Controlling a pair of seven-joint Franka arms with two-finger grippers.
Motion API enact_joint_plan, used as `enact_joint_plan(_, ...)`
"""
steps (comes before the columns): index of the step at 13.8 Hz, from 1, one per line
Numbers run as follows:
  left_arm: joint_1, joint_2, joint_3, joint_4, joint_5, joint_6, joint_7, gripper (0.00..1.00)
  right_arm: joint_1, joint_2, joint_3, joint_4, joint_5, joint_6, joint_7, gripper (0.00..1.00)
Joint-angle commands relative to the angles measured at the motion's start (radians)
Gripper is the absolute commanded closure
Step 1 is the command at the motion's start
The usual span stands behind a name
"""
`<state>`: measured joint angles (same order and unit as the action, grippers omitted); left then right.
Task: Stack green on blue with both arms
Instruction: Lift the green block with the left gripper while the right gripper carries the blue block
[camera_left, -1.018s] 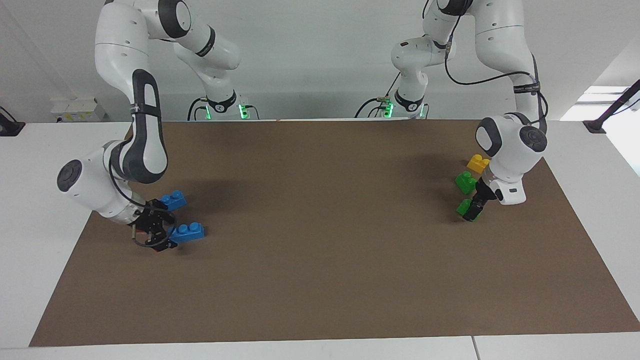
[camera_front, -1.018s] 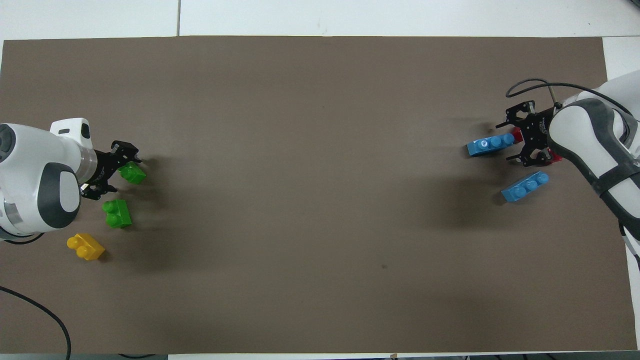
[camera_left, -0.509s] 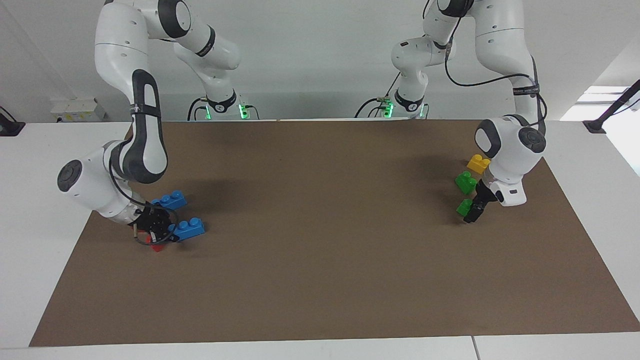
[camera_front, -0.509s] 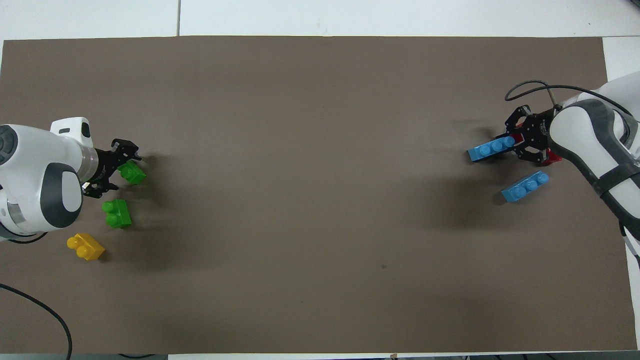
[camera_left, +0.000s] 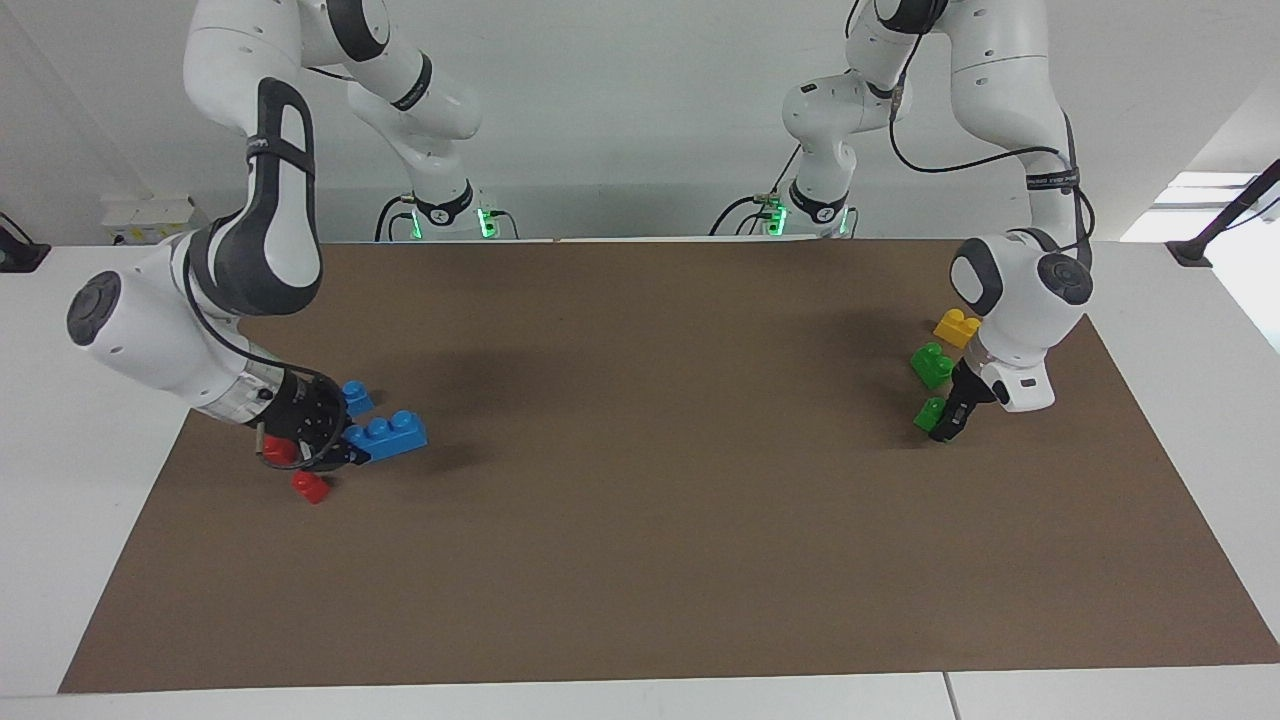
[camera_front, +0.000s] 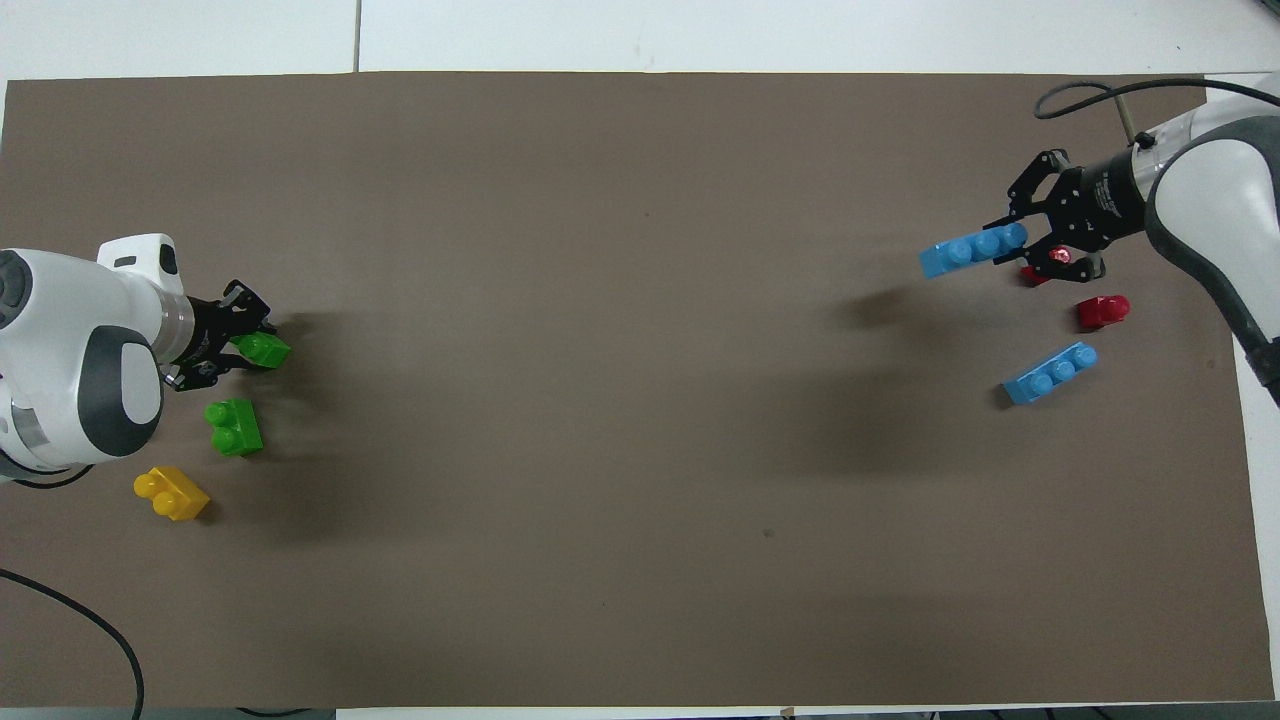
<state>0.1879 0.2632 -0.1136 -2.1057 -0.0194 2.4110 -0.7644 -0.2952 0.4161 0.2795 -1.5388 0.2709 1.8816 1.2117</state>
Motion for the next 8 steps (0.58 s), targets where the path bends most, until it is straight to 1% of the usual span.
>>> enact_joint_plan(1, -0.001, 0.014, -0.006, 0.009, -0.01, 0.014, -0.013, 1.0, 0.075, -0.006, 0.026, 0.009, 0.017, 0.026, 0.165, 1.0)
enact_joint_plan(4, -0.005, 0.014, -0.006, 0.013, -0.01, 0.005, -0.015, 1.0, 0.206, -0.014, 0.026, -0.001, 0.007, 0.115, 0.336, 1.0)
enact_joint_plan(6, -0.007, 0.013, -0.008, 0.016, -0.011, 0.004, -0.015, 1.0, 0.258, -0.02, 0.026, -0.023, 0.007, 0.168, 0.432, 1.0)
enact_joint_plan(8, -0.008, 0.002, -0.011, 0.018, -0.011, 0.0, -0.05, 1.0, 0.361, -0.029, 0.021, -0.062, -0.007, 0.241, 0.544, 1.0)
